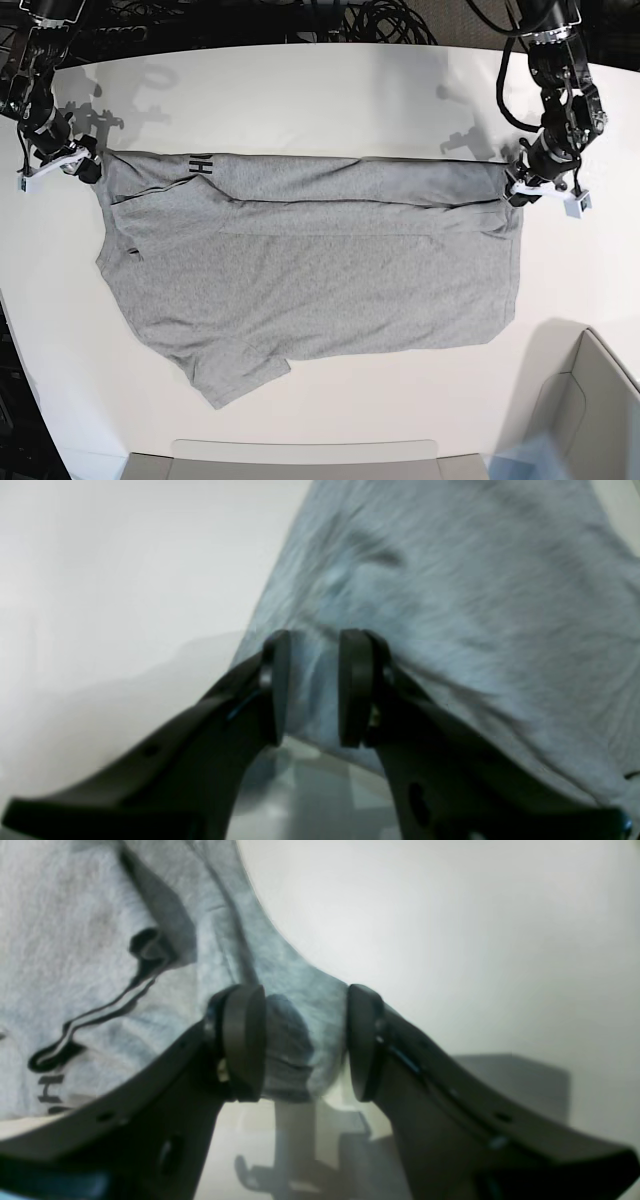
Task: Fold the T-shirt properly
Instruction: 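Lower the folded shoulder edge onto the shirt and release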
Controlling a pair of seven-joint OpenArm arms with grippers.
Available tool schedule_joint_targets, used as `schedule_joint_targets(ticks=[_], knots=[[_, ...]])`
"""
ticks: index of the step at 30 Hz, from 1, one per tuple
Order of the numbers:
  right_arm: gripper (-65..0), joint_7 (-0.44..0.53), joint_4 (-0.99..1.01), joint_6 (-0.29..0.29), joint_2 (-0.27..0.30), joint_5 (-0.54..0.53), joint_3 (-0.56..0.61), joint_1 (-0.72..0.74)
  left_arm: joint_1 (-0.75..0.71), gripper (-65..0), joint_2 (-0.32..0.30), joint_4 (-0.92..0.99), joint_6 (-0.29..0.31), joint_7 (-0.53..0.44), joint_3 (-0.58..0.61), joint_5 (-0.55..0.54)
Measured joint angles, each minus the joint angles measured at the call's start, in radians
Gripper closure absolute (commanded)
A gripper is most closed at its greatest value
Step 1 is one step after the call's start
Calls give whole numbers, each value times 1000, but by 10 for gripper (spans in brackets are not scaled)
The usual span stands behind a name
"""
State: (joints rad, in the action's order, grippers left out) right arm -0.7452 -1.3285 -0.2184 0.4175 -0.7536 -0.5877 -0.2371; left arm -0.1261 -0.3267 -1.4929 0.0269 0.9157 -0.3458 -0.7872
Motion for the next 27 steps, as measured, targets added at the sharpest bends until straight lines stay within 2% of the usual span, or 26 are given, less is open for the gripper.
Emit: schedule_joint_targets(ticks=[4,10,22,27], knots=[[-268,2,0,-4,0,-3,4,0,-2,-198,-6,13,2,-2,0,-53],[-268,3,0,-6,0,-3,4,-1,-2,-197,-40,59,6,-12,6,-78],[-268,2,-2,-6,0,-2,4,-1,-13,-180,-55,-10,-12,2,3,-51],[-268,2,-2,-7,0,-3,4,-2,2,-179,-96,5,-1,-4,8,-63]])
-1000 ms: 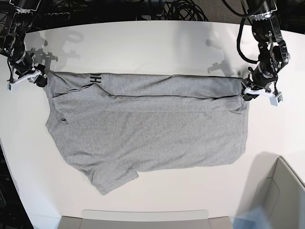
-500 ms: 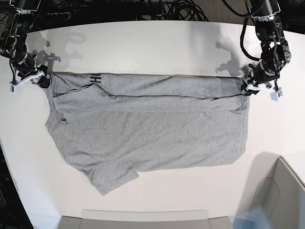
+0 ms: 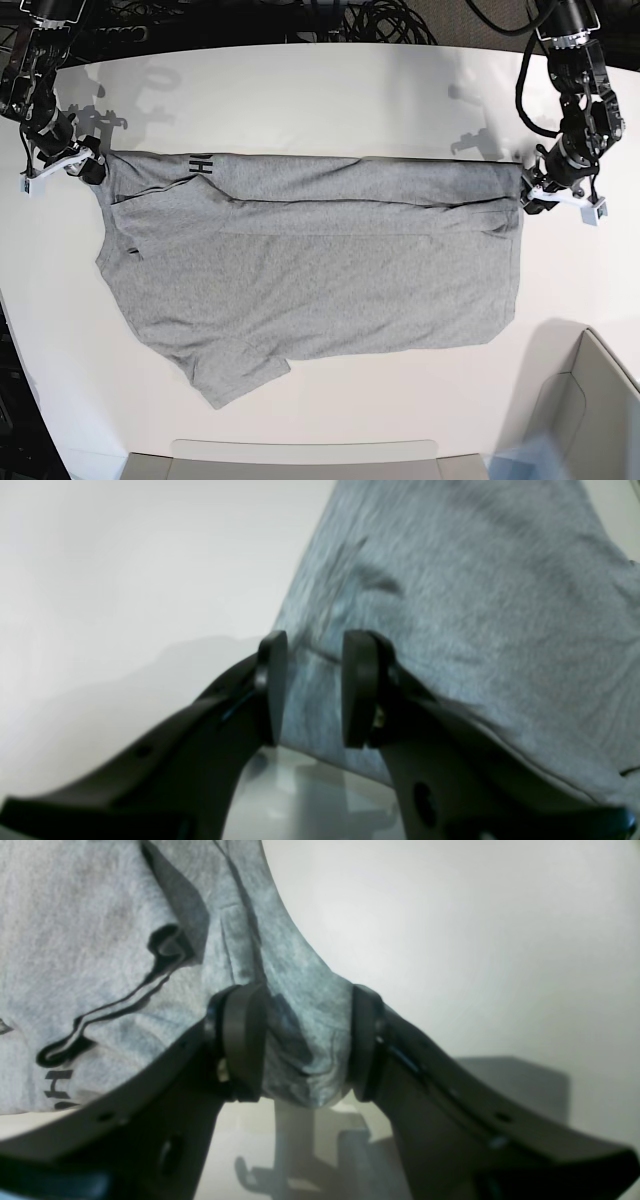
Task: Fold the T-shirt properly
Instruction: 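Lower the folded shoulder edge onto the shirt and release, then drag the shirt by its folded edge toward the robot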
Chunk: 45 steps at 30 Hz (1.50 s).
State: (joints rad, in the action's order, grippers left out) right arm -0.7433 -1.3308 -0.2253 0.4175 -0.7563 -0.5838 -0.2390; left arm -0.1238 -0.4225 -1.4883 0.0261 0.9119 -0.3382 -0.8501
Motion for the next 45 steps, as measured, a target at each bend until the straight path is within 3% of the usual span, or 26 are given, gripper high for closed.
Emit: schedule_joint_targets(ticks=[15,19,23,30,39,43,45], knots=[[-255,0,-3,0,-1,0,1,-2,-25,-177,3,41,11,-26,95,91],[-155,3,-4,0,5,0,33,-3,-23,-152,0,40,11,-50,148,93],[-1,2,-5,0,-2,-1,50,1,-21,0,2,43,14,-50,169,94],[0,9,-8,0,1,-8,50,-16,-21,0,-2,53,19,-50,168,87],[0,-16,-162,0,-8,0,55,-159,-130,0,2,47,43,-50,-1,63],[0,-18,-200,0,-1,3,56,-207,-181,0,1,45,116,-50,-56,57],[0,-15,-223,0,-3,0,56,-241,-208,0,2,44,121,-50,-77,51]])
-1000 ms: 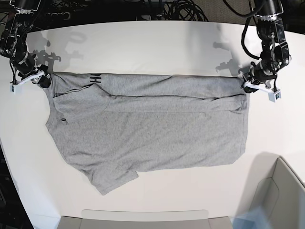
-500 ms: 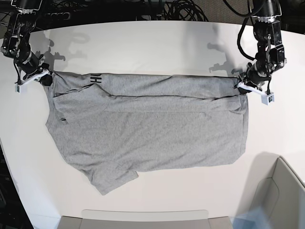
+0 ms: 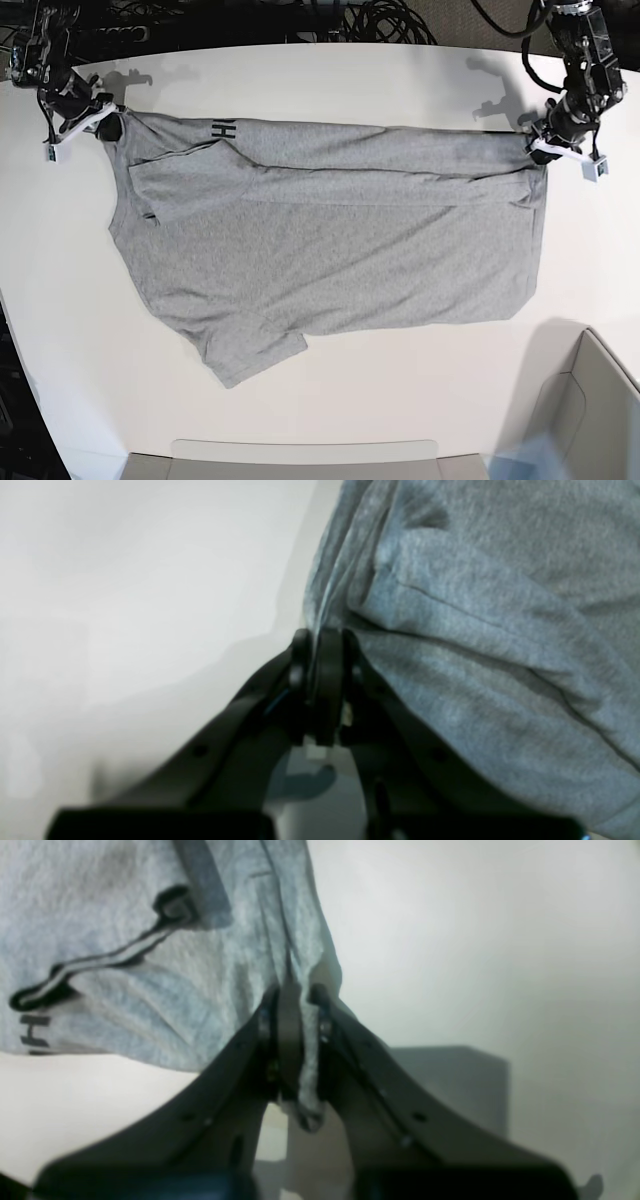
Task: Fold the T-shirt properly
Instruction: 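Drag the shirt by its folded edge toward the robot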
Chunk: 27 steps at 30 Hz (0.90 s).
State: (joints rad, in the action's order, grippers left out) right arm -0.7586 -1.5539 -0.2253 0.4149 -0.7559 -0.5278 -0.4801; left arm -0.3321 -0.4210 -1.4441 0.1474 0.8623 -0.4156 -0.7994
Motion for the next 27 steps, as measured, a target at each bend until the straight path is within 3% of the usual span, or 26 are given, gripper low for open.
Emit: schedule_joint_targets(ticks=[5,12,23,27], knots=[[0,20,-29,-5,0,-14,0,-72,-116,0,-1,-21,9,-5,-87,-10],[0,55,-37,-23,0,-37,-4,-151,-291,0,-3,-136,-11,2,-101,20],[-3,41,-72,-27,-6,-27,-6,-176,-305,0,5,-132,-5,48,-178,14],[-155,17,-118,-23,-27,-15,-6,-190,-306,-73,6,-143,-19,55,-204,40]])
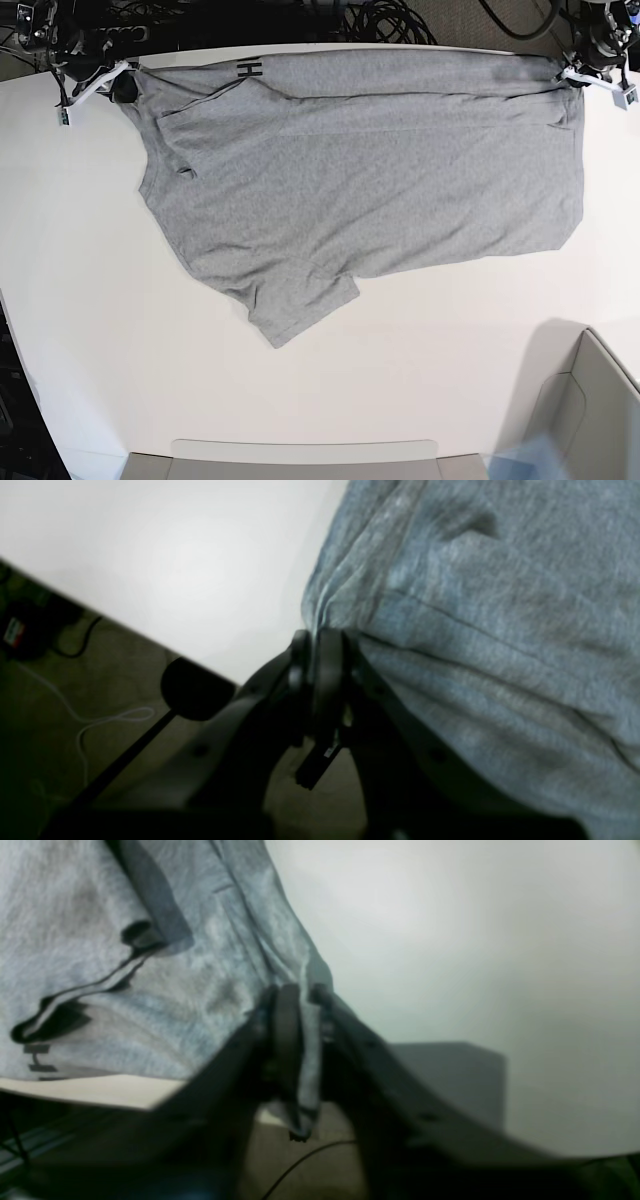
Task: Fold the T-shirt properly
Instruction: 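Drag the shirt by its folded edge toward the robot, then reach both grippers to the hem corners and grasp them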
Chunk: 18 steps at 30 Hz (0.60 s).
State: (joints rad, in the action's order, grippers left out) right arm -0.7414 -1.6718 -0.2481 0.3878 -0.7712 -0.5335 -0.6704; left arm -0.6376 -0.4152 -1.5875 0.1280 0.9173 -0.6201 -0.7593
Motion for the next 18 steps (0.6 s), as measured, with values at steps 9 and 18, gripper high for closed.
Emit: schedule_joint_targets(ticks=[9,18], knots=[[-259,-29,-60,19,2,34,0,-6,-1,-94,-3,-125,-8,13,-11,8],[-259,-41,-156,22,-18,37,-149,-34,26,-94,2,-126,-8,21,-86,5]])
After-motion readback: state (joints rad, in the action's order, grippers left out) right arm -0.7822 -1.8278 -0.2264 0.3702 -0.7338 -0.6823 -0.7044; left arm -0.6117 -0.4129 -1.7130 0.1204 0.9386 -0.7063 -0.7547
